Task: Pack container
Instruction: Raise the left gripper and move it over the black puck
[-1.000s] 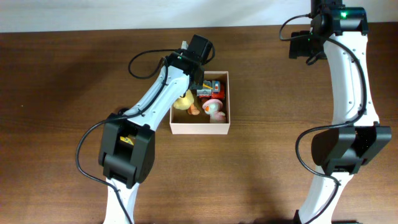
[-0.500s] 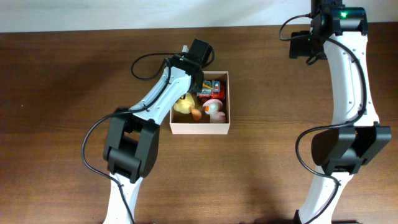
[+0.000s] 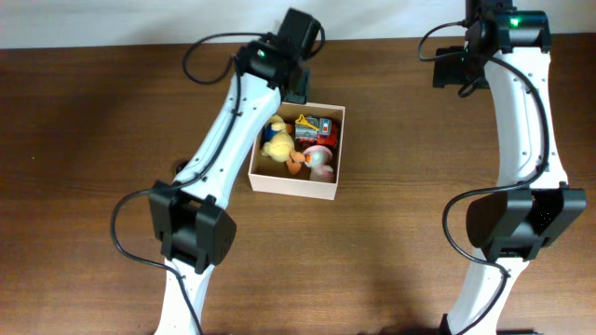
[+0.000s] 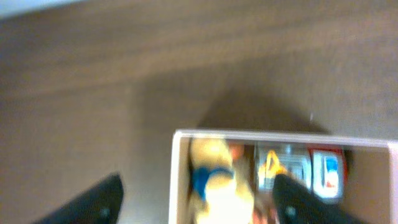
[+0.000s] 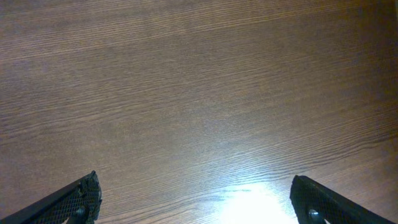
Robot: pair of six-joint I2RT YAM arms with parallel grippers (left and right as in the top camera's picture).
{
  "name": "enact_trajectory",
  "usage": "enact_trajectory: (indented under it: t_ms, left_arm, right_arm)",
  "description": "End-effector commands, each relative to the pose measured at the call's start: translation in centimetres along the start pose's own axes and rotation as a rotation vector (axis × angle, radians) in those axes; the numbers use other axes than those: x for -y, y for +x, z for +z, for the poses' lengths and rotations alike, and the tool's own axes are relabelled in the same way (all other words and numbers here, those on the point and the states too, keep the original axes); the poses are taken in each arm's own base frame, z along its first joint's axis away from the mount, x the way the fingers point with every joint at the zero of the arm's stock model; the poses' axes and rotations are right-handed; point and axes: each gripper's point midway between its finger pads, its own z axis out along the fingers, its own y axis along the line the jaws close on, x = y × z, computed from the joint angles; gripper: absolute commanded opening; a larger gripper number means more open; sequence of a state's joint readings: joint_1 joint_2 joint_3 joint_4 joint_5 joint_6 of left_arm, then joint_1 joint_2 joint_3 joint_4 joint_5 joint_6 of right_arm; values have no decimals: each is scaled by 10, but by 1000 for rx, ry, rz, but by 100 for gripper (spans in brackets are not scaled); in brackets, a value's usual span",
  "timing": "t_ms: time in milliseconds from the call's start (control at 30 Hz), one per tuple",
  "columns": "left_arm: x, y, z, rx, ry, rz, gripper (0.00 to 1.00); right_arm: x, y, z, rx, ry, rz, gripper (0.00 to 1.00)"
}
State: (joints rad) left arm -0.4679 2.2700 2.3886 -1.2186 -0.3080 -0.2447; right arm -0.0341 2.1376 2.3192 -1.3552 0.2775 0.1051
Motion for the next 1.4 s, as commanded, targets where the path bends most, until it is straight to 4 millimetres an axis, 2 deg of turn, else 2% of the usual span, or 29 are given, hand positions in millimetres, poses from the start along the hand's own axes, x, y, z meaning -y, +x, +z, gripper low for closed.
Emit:
enact_trajectory:
  t_ms: [0,33,100,233,333,400,533,633,733,967,1067,1133,1200,1300,1367]
  left_arm:
    - [-20,-4,-34,-4,-21,-16,87]
    - [-24,-1,-41,-19,-26,-23,92]
    - [-35,9,-54,-61,-41,-23,95]
    - [-53,37,-66,-179,-69,-28,100]
    - [-37,44,-66,-224,67,-21,100]
    - [-33,44,-68,-232,103,-30,100]
    - [-32,43,-74,-224,129,-37,100]
    - [-36,40,-88,-192,134,-43,100]
    - [-47,33,-115,-127,125,-55,99]
    - [-79,28,-203,73,128,-116,99]
    - [-106,35,-226,125,30,-161,99]
    - [-125,48,-227,111,-62,-188,99]
    - [-135,67,-218,50,-108,-216,99]
    - [-147,101,-189,-79,-163,-229,99]
    - [-152,115,-166,-130,-181,-239,99]
  right_arm:
    - [7,-4,-3,15,20,14,99]
    - [7,-4,-3,15,20,14,99]
    - [6,-4,-3,15,19,14,99]
    - [6,-4,-3,15,19,14,99]
    - [6,-4,-3,15,19,14,99]
    - [7,-4,-3,15,20,14,99]
    - [7,-4,-3,15,20,14,99]
    - [6,-4,-3,15,19,14,99]
    - [7,-4,-3,15,20,14,99]
    - [7,-4,-3,15,20,14,99]
    - [7,-4,-3,15,20,14,99]
    - [7,-4,-3,15,20,14,99]
    - [7,-4,-3,15,20,14,99]
    - [7,-4,-3,15,20,14,99]
    - [6,-4,-3,15,19,14,99]
